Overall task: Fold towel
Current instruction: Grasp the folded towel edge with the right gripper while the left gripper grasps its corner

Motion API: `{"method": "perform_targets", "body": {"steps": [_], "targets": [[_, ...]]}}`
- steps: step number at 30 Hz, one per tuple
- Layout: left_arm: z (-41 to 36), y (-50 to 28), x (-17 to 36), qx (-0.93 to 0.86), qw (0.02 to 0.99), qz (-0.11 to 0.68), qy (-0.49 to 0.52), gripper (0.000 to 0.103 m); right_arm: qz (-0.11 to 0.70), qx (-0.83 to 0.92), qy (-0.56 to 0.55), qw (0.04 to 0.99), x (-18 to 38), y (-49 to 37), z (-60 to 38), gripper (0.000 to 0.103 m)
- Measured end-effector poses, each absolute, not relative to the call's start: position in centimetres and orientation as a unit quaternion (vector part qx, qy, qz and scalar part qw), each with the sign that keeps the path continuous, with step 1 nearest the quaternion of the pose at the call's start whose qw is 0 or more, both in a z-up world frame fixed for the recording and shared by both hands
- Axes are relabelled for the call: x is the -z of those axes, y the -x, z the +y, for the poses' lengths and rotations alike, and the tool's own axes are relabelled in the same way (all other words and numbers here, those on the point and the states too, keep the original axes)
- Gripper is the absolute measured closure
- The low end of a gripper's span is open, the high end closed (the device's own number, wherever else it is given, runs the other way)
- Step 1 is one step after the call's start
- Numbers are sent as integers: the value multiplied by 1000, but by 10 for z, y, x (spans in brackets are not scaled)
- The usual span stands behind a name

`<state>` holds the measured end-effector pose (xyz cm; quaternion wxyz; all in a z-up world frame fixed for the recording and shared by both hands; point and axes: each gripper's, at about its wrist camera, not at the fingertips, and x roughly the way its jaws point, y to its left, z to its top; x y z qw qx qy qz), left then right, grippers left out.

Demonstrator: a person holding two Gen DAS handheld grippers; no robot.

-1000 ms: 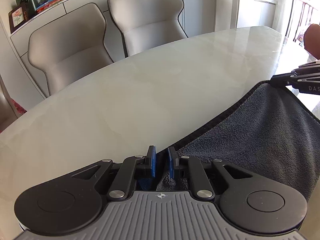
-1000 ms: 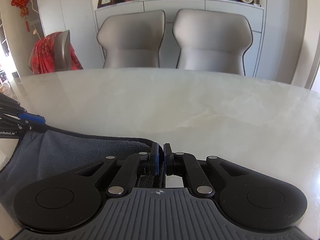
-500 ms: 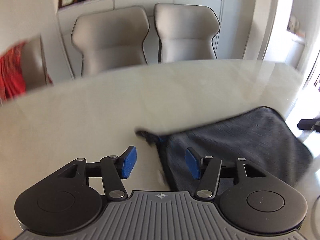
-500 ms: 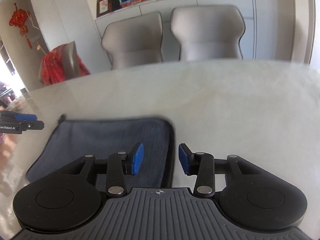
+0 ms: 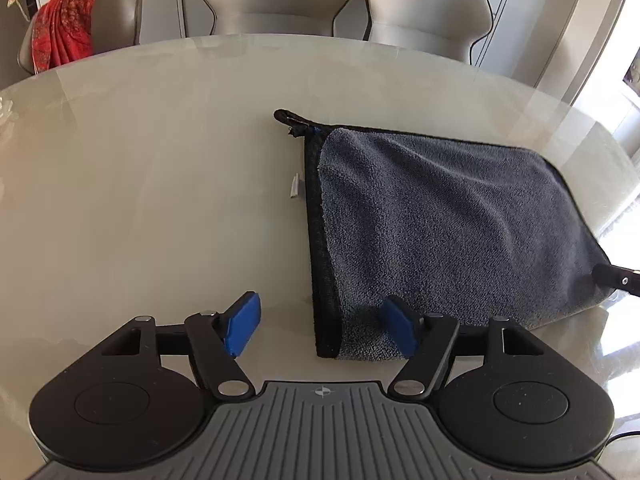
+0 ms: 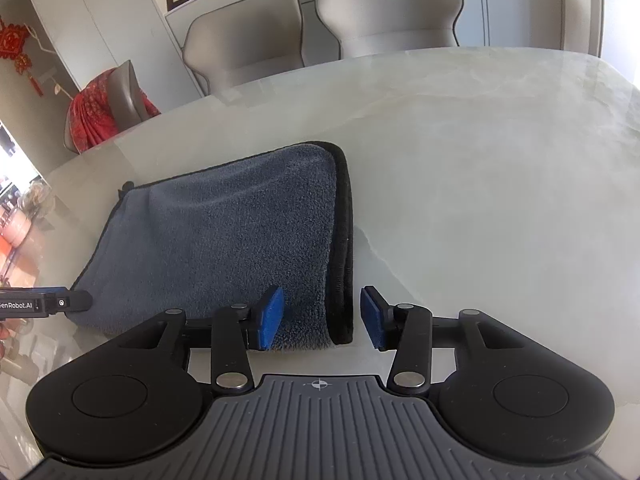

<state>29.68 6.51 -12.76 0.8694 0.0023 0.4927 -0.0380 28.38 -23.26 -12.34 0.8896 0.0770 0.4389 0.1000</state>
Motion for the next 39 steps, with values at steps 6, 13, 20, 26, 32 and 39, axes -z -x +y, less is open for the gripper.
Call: {"method": "perform_targets", "body": {"steps": [6,13,20,26,32,39], "targets": [[59,-287,121,59,866,497,-3,75,447,-120,-50,885,123,-277,-226,85],[56,-273,109,72,858,509,-19,91,451,-126,-54,882,113,-265,-235,87],[60,-237,103,94,847,523,-18,92,472,-122,-42,872,107,-236,-242,87],[70,-212,98,102,847,522,-4,92,498,-111,-38,859,108,-201,-255,92],[86,-230,93,90,859,504,10,80,475,-113,-76,869,102,-201,-270,83],[83,-309,92,90,878,469,-4,59,427,-132,-75,891,93,-279,-260,67]]}}
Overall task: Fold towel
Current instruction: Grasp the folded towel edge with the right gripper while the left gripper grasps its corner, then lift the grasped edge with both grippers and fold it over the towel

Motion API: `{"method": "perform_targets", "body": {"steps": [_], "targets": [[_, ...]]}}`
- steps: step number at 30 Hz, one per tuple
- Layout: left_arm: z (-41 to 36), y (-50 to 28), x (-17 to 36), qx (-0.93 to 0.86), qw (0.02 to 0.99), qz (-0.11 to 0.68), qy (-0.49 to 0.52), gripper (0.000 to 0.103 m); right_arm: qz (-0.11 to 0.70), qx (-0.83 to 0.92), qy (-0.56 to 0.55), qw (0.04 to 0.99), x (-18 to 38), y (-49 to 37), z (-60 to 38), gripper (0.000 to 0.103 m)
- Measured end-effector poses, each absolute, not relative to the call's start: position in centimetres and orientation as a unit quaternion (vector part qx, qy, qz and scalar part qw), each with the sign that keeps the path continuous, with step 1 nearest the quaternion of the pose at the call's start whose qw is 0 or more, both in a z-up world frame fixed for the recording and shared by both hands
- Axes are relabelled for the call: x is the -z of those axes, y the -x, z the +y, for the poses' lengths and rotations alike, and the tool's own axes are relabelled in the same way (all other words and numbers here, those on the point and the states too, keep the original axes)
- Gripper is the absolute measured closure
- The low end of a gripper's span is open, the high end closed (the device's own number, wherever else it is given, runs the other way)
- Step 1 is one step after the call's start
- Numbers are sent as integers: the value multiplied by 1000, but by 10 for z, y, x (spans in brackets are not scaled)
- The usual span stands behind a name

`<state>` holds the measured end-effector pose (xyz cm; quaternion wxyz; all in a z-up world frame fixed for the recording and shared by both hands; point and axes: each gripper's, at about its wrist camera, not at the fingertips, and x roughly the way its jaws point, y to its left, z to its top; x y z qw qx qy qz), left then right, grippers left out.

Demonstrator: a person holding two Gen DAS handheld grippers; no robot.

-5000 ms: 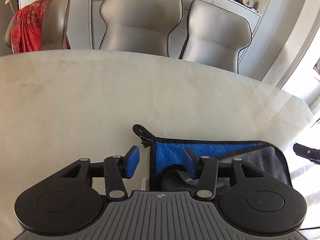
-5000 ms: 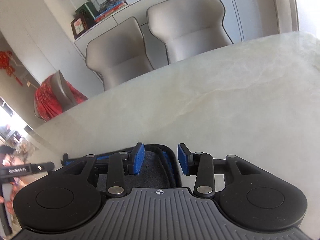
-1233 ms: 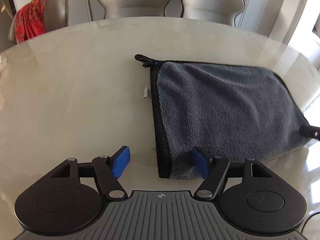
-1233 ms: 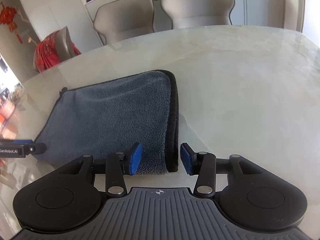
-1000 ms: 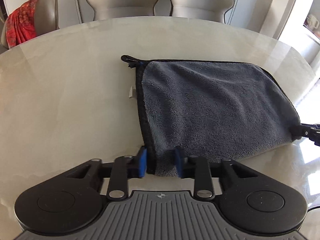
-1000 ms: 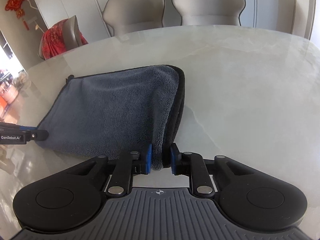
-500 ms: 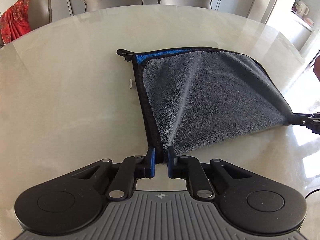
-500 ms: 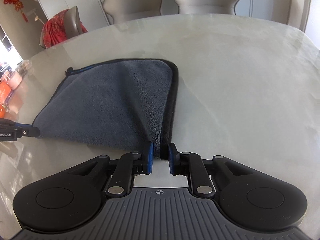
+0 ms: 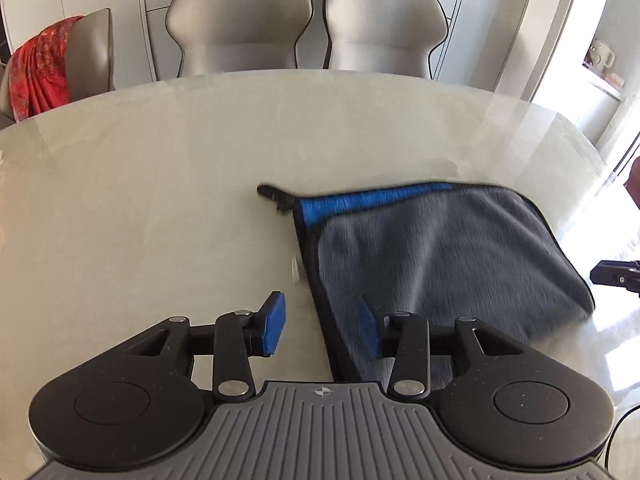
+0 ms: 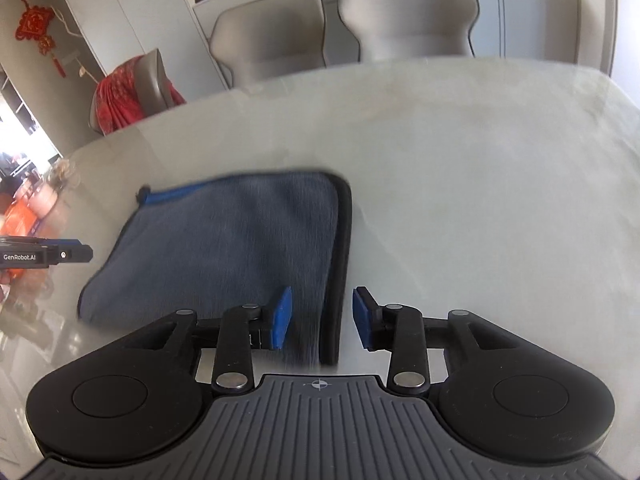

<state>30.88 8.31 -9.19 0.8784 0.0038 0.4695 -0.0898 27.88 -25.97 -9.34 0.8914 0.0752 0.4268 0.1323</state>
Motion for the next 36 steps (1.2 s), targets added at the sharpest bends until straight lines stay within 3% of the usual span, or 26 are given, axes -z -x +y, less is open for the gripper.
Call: {"method": "perform_targets", "body": {"steps": [13,15,18,29,36], "targets": [[67,-348,122,86,869,485,-38,61,424,-136,-10,895,118,-352,-234,69],[60,-349,124,97,868,484,-56,85,421,-141,0,896,119,-351,-230,78],[51,-349,120,98,868,481,-75,96,412,-133,34,901,117,-351,-224,92],[57,-366,108,92,873,474,-64,99,397,-127,31,908,113,-355,-232,98],[60,-375,103,86,877,469,-57,98,398,-127,24,908,109,-364,-238,97]]}}
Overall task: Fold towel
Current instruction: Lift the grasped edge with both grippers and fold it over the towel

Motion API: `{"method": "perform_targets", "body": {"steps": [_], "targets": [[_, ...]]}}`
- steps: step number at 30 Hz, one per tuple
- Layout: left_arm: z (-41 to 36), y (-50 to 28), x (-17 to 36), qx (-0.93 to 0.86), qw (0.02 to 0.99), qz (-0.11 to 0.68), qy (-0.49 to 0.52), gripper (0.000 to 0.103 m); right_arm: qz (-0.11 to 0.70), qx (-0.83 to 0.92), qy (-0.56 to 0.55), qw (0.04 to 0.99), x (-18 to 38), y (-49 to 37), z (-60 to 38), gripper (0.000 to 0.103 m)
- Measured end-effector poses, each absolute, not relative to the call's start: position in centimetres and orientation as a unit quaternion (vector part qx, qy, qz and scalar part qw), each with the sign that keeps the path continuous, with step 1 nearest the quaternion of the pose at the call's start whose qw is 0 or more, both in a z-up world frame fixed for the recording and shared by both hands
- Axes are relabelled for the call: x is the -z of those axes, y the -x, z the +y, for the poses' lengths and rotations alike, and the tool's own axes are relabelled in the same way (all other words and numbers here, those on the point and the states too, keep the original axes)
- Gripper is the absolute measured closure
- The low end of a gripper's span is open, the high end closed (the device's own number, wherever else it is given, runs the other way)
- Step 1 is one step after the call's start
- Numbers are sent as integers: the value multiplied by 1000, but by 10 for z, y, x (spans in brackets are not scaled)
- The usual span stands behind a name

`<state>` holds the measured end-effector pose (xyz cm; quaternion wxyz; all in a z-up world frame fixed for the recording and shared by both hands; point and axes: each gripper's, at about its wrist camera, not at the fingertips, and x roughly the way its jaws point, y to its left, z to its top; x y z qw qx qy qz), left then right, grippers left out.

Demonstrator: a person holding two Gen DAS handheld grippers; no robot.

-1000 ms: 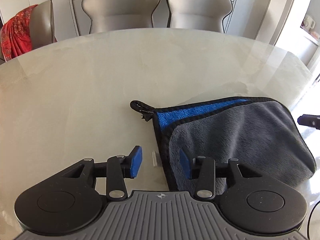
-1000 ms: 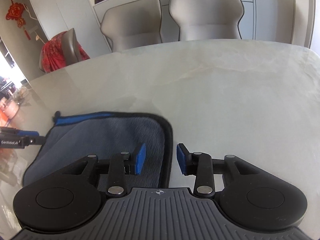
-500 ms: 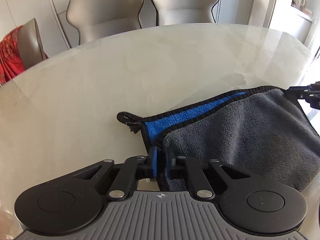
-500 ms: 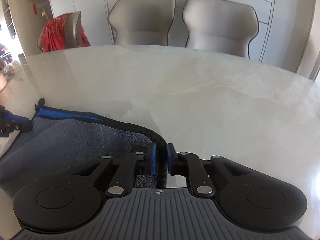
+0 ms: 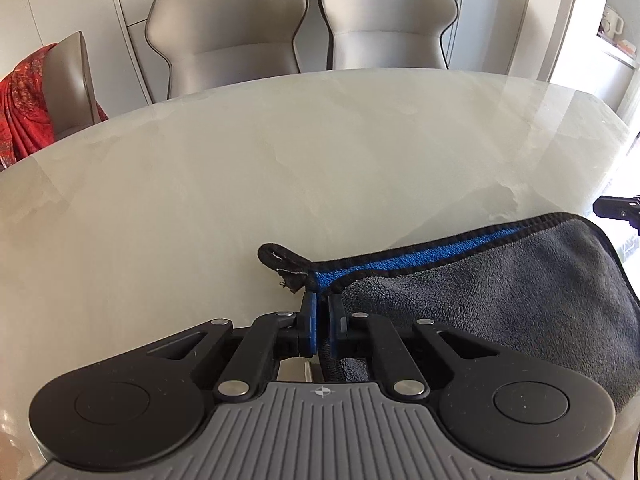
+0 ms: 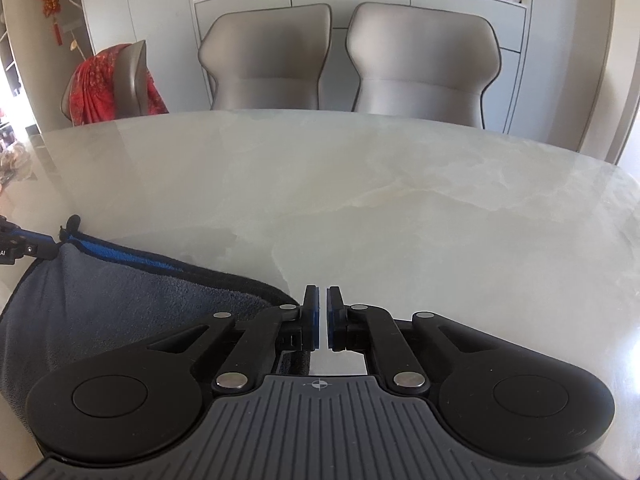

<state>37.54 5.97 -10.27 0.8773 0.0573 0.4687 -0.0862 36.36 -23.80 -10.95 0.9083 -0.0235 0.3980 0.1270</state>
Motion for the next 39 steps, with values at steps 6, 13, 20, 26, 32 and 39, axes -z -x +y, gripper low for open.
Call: {"method": "perform_targets", "body": {"steps": [6,13,20,26,32,39], "targets": [[53,-370,96,110,874,465,-89,83,407,-175,35,896,112,-362,-227,88],[44,-373,96,126,874,460,-96,66,414,-178,52,891,115,-367,-220,79],[43,-374,103,127,872,463,-99,78,410,-178,78,891,120,-367,-218,78],[46,-372,97,115,878,452,-103,99,406,-198,111,885,119,-361,-208,94],[55,-377,89,99,888,439,-92,103,388,-182,91,899,112,-365,-215,95],[61,-386,84,109,887,441,-81,97,406,-170,74,895,119,-374,-216,93]]}}
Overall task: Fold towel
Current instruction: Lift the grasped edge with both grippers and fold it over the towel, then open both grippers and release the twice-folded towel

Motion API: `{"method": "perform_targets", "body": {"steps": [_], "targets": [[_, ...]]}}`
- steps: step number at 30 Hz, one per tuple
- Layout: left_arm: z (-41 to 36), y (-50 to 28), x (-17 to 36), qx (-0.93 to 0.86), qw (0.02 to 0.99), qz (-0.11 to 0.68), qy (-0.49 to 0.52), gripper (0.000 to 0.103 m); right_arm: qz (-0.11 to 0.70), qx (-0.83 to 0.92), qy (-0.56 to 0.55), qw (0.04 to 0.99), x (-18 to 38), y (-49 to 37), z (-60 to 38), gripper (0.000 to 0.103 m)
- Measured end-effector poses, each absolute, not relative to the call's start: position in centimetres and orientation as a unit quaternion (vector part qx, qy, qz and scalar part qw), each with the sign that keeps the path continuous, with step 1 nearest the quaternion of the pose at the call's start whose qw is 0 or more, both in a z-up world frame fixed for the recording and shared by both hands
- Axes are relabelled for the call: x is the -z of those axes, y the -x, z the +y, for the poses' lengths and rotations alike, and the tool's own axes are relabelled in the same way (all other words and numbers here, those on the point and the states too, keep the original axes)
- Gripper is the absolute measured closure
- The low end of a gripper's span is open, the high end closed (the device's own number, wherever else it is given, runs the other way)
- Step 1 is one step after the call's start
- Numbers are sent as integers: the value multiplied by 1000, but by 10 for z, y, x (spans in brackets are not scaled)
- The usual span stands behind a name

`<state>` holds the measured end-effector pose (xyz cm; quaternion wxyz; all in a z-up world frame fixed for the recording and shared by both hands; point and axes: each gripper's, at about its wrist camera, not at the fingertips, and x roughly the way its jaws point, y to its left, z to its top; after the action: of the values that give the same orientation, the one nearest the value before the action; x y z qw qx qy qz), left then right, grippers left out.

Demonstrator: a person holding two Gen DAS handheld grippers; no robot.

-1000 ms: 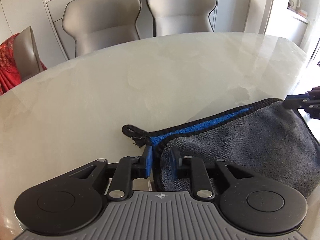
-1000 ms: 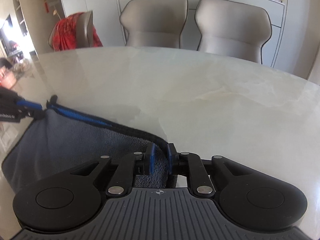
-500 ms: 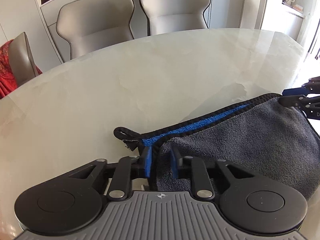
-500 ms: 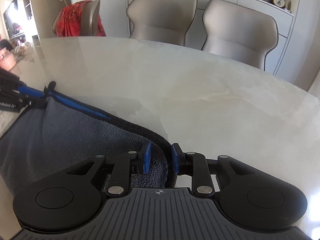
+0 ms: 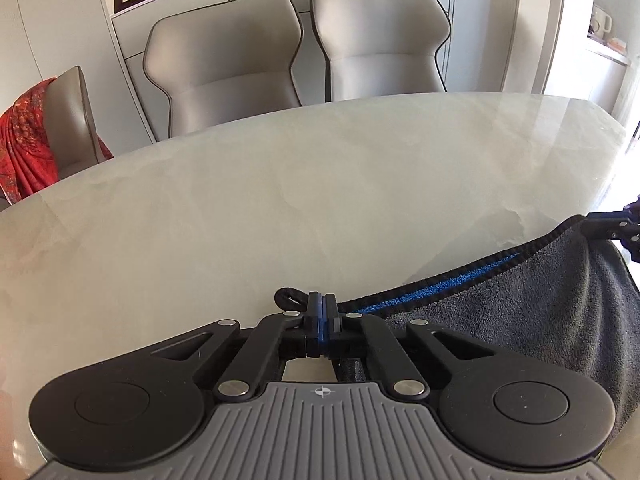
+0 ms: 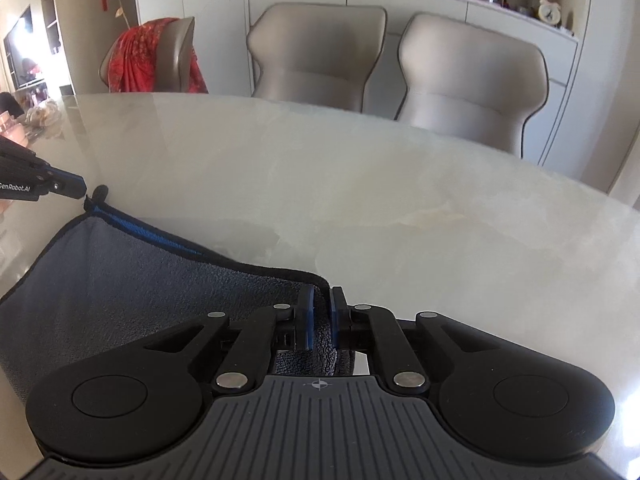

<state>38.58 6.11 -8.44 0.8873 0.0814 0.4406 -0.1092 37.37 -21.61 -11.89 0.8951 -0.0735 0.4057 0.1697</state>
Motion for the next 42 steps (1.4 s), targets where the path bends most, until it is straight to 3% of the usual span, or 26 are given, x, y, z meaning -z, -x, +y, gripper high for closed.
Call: {"method": "perform_targets", "body": {"steps": [5,9,16,17,19,23,26,37,40,41,42], "targets": [[56,-378,94,129,879,450,-88,79,402,-164,61,899,119,-371,-220,86],[54,-377,102,130,876,455,-87,79,407,-165,68,896,120,-372,-219,82],[43,-374,108,143,870,458,-117,82,407,-167,73,895,123,-372,-217,80],[41,-374,108,142,869,460,-118,93,407,-167,73,895,122,-372,-217,80],[40,-375,106,138,868,461,-121,101,405,-166,76,896,122,-370,-216,80],[39,-374,97,137,874,451,-116,102,398,-177,79,897,120,-366,-216,80],[44,-379,91,131,881,443,-104,102,392,-178,76,899,118,-365,-217,93],[47,-388,96,122,884,441,-96,102,374,-147,35,915,112,-366,-229,95],[50,-389,102,118,881,448,-96,101,395,-144,31,907,120,-370,-229,90],[50,-389,107,113,878,455,-99,100,397,-144,33,906,122,-369,-228,86],[50,-389,109,110,877,456,-99,97,397,-142,32,906,121,-369,-228,76]]}}
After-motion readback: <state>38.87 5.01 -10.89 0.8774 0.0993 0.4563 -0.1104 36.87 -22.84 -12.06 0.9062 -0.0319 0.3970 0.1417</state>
